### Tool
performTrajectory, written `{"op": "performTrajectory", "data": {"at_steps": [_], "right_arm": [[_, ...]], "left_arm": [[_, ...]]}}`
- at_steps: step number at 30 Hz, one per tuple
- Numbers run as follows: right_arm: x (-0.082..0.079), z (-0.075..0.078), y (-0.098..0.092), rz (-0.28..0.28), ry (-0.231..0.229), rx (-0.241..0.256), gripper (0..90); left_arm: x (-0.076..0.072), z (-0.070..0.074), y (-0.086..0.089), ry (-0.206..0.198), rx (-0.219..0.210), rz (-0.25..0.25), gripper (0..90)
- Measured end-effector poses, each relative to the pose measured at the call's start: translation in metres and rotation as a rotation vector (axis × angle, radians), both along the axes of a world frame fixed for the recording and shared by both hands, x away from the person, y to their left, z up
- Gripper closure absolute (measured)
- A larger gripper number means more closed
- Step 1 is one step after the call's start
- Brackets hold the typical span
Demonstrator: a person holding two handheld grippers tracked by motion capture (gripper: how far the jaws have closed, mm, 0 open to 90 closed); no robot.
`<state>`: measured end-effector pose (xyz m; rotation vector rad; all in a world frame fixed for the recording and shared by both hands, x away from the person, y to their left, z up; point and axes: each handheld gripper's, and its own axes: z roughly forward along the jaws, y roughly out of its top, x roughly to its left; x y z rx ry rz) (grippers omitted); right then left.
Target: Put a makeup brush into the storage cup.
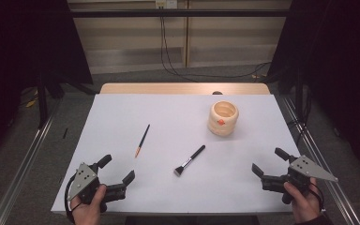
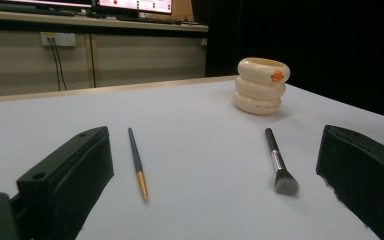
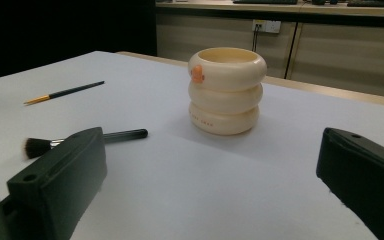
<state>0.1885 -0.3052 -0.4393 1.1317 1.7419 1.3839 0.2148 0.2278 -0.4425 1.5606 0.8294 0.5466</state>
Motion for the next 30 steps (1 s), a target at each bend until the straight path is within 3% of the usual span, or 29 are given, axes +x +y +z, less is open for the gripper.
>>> {"op": "performTrajectory", "data": {"at_steps": [11, 23, 30], "right_arm": [[0.0007, -0.0007, -0.001, 0.0, 0.002, 0.013, 0.0], [-0.0012, 0.001, 0.0031, 0.022, -0.004, -0.011, 0.0], [-0.0005, 0.0005, 0.0019, 0.012, -0.003, -0.002, 0.0]], "left_arm": [[0.0018, -0.0009, -0.0005, 0.014, 0.005, 0.007, 1.4], [0.001, -0.0007, 0.0008, 0.025, 0.012, 0.004, 0.9], [0.008, 0.0049, -0.0042, 0.033, 0.06, -0.005, 0.9]]}}
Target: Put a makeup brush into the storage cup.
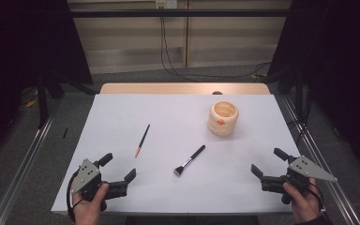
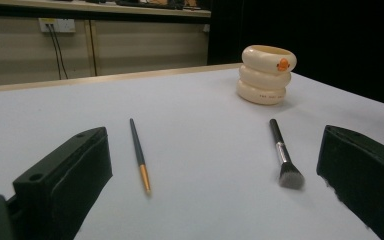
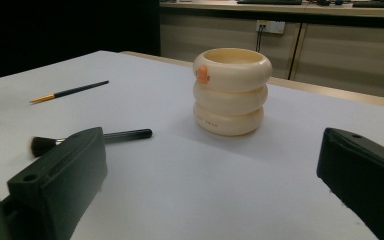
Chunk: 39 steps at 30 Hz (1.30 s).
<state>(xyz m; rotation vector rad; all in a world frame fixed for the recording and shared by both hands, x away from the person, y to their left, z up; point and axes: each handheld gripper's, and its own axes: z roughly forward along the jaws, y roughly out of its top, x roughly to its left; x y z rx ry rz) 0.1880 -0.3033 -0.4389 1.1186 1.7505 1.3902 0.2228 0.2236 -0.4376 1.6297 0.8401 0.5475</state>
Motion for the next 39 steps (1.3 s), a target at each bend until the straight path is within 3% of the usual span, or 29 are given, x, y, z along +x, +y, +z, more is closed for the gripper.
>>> {"op": "performTrajectory", "data": {"at_steps": [10, 15, 20, 22, 30, 35, 37, 39], "right_arm": [[0.0, 0.0, 0.001, 0.0, 0.003, 0.007, 0.0], [0.0, 0.0, 0.0, 0.007, -0.003, 0.002, 0.0], [0.0, 0.0, 0.0, 0.011, -0.001, 0.003, 0.0], [0.0, 0.0, 0.0, 0.008, -0.002, 0.003, 0.0], [0.0, 0.0, 0.0, 0.014, 0.008, 0.016, 0.0], [0.0, 0.0, 0.0, 0.012, 0.009, 0.015, 0.0], [0.0, 0.0, 0.0, 0.007, 0.008, 0.013, 0.0], [0.0, 0.0, -0.001, 0.007, 0.002, 0.013, 0.0]], "left_arm": [[0.014, 0.012, -0.012, -0.045, 0.043, -0.079, 1.8], [0.027, 0.014, -0.018, -0.039, 0.054, -0.086, 1.4], [0.039, 0.017, -0.021, -0.005, 0.062, -0.068, 2.8], [0.043, 0.018, -0.021, -0.011, 0.081, -0.047, 3.0], [0.061, 0.022, -0.025, 0.0, 0.09, -0.015, 2.1], [0.071, 0.03, -0.026, 0.021, 0.051, 0.0, 1.3], [0.075, 0.035, -0.026, 0.011, 0.067, 0.014, 1.5], [0.079, 0.039, -0.026, 0.0, 0.055, 0.004, 1.5]]}}
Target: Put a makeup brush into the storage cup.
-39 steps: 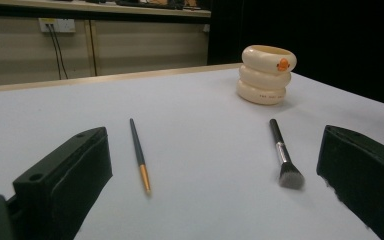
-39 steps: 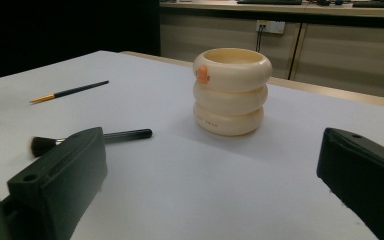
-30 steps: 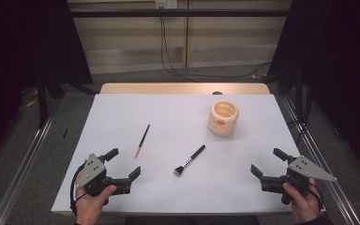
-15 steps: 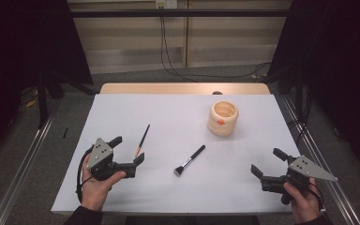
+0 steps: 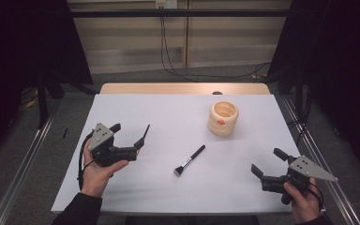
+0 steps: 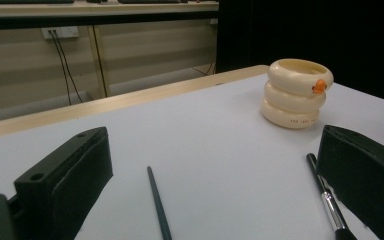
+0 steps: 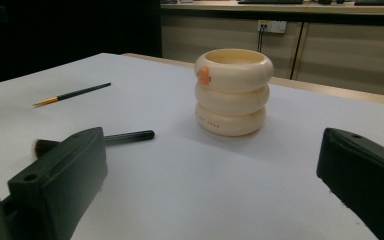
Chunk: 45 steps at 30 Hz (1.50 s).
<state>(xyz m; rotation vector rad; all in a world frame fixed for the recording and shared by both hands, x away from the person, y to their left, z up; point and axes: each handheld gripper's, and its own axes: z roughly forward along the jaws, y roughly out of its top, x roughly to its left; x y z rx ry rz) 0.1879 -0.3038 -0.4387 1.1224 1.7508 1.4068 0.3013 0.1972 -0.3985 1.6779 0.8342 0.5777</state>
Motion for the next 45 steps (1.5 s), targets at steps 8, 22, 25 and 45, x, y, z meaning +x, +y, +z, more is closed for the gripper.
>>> {"op": "performTrajectory", "data": {"at_steps": [8, 22, 25, 45], "right_arm": [[0.0, 0.0, 0.0, 0.002, 0.006, 0.002, 0.0], [0.0, 0.0, 0.0, -0.005, -0.003, 0.005, 0.0], [0.0, 0.0, 0.0, 0.006, 0.007, 0.005, 0.0], [0.0, 0.0, 0.0, 0.008, 0.006, 0.007, 0.0]], "left_arm": [[0.013, 0.007, -0.005, -0.09, -0.019, -0.023, 4.4], [0.043, 0.015, -0.018, -0.104, 0.006, 0.0, 8.0], [0.05, 0.018, -0.021, -0.074, 0.009, 0.018, 7.5], [0.079, 0.016, -0.024, 0.059, 0.093, 0.03, 8.4]]}}
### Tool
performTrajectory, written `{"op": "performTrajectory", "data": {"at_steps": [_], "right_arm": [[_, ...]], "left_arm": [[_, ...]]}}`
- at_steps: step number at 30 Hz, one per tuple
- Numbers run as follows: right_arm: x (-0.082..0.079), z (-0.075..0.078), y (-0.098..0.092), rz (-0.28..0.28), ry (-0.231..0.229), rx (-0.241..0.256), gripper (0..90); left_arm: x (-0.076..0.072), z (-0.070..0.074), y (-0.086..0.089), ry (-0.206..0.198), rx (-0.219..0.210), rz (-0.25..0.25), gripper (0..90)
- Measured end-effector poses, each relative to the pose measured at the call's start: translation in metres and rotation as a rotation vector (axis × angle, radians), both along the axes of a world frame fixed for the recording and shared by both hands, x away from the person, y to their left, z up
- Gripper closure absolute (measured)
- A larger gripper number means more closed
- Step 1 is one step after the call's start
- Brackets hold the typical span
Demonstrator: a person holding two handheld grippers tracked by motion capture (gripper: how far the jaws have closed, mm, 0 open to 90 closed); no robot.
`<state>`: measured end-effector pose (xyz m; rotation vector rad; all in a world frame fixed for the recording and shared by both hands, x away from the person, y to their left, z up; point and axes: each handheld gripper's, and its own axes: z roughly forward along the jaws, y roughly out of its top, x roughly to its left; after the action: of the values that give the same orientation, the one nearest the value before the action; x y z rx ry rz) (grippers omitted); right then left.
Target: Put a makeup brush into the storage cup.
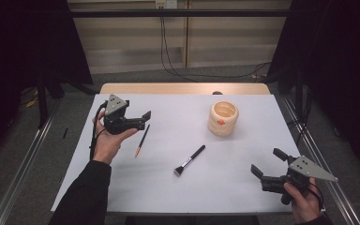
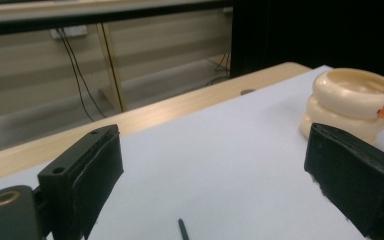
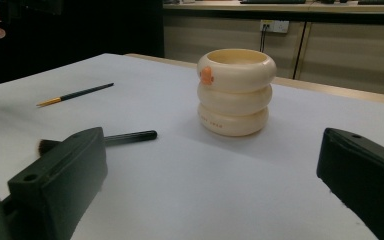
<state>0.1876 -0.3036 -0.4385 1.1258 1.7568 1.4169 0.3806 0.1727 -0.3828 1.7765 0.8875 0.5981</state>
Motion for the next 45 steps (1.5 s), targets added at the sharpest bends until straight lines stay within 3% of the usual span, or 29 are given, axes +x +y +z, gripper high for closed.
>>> {"op": "performTrajectory", "data": {"at_steps": [2, 4, 9, 15, 19, 22, 29, 34, 37, 40, 45], "right_arm": [[0.0, 0.0, 0.0, -0.007, -0.004, 0.0, 0.0], [0.0, 0.0, 0.0, -0.008, -0.005, -0.001, 0.0], [0.0, 0.0, 0.0, -0.006, -0.003, 0.0, 0.0], [0.0, 0.0, 0.0, -0.01, -0.005, 0.0, 0.0], [0.0, 0.0, 0.0, -0.006, -0.003, 0.001, 0.0], [0.0, 0.0, 0.0, -0.006, -0.002, 0.002, 0.0], [0.0, 0.0, 0.0, 0.001, 0.005, -0.001, 0.0], [0.0, 0.0, 0.001, 0.002, 0.005, 0.001, 0.0], [0.0, 0.0, 0.001, 0.005, 0.006, 0.001, 0.0], [0.0, 0.0, 0.001, 0.004, 0.005, -0.001, 0.0], [0.0, 0.0, 0.001, 0.006, 0.007, 0.001, 0.0]], "left_arm": [[0.004, -0.001, 0.002, 0.055, 0.017, -0.004, 6.8], [0.006, 0.0, 0.002, 0.065, 0.047, 0.007, 7.1], [0.009, 0.004, 0.004, 0.104, 0.072, 0.026, 8.7], [0.014, 0.012, 0.002, 0.198, 0.074, 0.023, 8.7], [0.018, 0.016, 0.0, 0.286, 0.149, -0.015, 9.2], [0.02, 0.015, -0.004, 0.303, 0.181, 0.0, 8.5], [0.03, 0.006, -0.011, 0.443, 0.242, -0.008, 8.7], [0.037, -0.007, -0.017, 0.556, 0.357, -0.036, 9.7], [0.039, -0.011, -0.016, 0.581, 0.357, -0.041, 9.3], [0.041, -0.015, -0.017, 0.605, 0.4, -0.035, 9.7], [0.043, -0.023, -0.021, 0.651, 0.43, -0.035, 13.8]]}}
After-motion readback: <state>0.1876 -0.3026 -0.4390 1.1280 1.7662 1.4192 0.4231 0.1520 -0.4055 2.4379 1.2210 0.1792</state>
